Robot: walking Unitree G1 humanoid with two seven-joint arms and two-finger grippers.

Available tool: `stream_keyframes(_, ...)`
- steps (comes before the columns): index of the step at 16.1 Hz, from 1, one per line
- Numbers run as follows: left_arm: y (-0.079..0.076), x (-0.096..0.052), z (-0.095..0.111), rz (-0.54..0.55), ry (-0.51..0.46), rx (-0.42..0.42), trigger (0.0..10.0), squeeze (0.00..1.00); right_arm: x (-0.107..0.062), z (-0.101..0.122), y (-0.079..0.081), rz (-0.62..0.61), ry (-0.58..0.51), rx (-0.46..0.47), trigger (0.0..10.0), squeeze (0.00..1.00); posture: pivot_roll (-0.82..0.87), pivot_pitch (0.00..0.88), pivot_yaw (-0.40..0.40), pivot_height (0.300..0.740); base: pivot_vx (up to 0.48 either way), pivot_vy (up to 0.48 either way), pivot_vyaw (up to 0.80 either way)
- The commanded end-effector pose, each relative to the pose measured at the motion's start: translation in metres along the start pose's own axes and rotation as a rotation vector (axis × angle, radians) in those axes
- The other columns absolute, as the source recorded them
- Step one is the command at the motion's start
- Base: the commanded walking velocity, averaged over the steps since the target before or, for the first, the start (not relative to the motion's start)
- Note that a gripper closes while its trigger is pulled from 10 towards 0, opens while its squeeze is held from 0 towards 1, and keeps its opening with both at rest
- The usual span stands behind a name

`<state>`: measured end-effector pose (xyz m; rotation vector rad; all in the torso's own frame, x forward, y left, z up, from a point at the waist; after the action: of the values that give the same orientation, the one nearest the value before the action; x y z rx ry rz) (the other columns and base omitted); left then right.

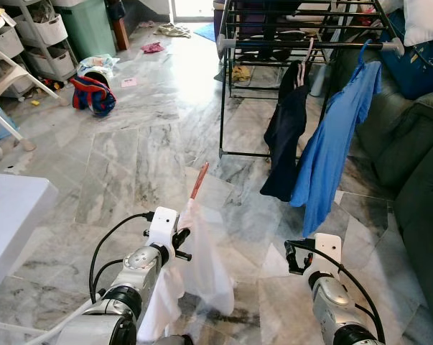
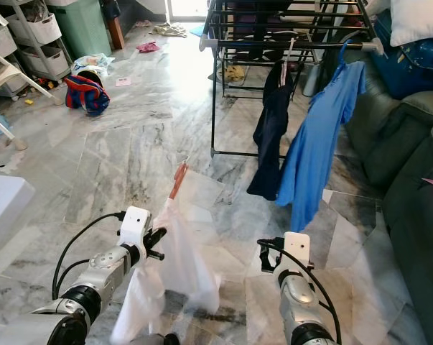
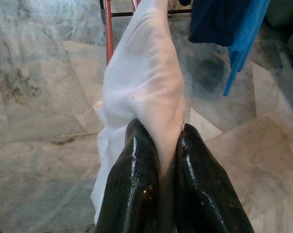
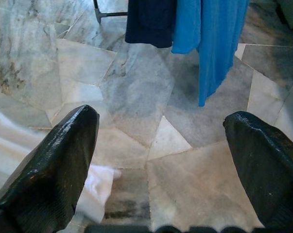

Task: Hang hanger

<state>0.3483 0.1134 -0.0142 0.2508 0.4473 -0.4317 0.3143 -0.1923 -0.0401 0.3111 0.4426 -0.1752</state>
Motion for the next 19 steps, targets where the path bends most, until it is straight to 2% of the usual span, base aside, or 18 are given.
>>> stream_keyframes(1, 0.005, 0.002, 0.014, 0.008, -0.045, 0.031, 10.0, 0.00, 0.000, -0.002, 0.003, 0.007, 0.003, -0.006, 10.0, 0.00, -0.06, 0.069, 0.030, 0.740, 0.000, 0.000, 0.00)
stream_keyframes(13, 0.005, 0.002, 0.014, 0.008, -0.045, 0.031, 10.0, 0.00, 0.000, -0.002, 0.003, 0.007, 0.003, -0.006, 10.0, 0.00, -0.06, 0.069, 0.030, 0.740, 0.000, 0.000, 0.00)
stream_keyframes(14, 0.007, 0.002, 0.021, -0.004, -0.071, 0.048, 10.0, 0.00, 0.001, 0.004, 0.003, 0.029, -0.009, -0.028, 10.0, 0.00, -0.07, 0.073, 0.027, 0.740, 0.000, 0.000, 0.00)
stream_keyframes(15, 0.008, 0.004, 0.124, -0.191, -0.345, 0.322, 10.0, 0.00, 0.003, 0.052, 0.010, 0.167, -0.169, -0.164, 10.0, 0.00, -0.06, 0.171, 0.053, 0.740, 0.000, 0.000, 0.00)
stream_keyframes(16, 0.005, -0.001, 0.158, -0.255, -0.425, 0.445, 10.0, 0.00, 0.002, 0.071, 0.015, 0.211, -0.233, -0.231, 10.0, 0.00, -0.06, 0.169, 0.048, 0.740, 0.000, 0.000, 0.00)
stream_keyframes(19, 0.008, 0.000, 0.150, -0.229, -0.408, 0.421, 10.0, 0.00, 0.004, 0.077, 0.015, 0.200, -0.247, -0.266, 10.0, 0.00, -0.06, 0.163, 0.034, 0.740, 0.000, 0.000, 0.00)
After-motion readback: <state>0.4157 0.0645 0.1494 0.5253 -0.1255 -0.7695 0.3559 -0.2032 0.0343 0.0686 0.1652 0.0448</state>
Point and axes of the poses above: a point about 5 cm out from each wrist's last joint towards the gripper, its own x axis pointing out of the wrist towards the gripper, its own z axis along the axis of the wrist's last joint, y = z × x, the point moved 5 cm from there along x, pointing out of the wrist towards the gripper, and after that the axes turned 14 degrees about x, right-handed, at the moved point
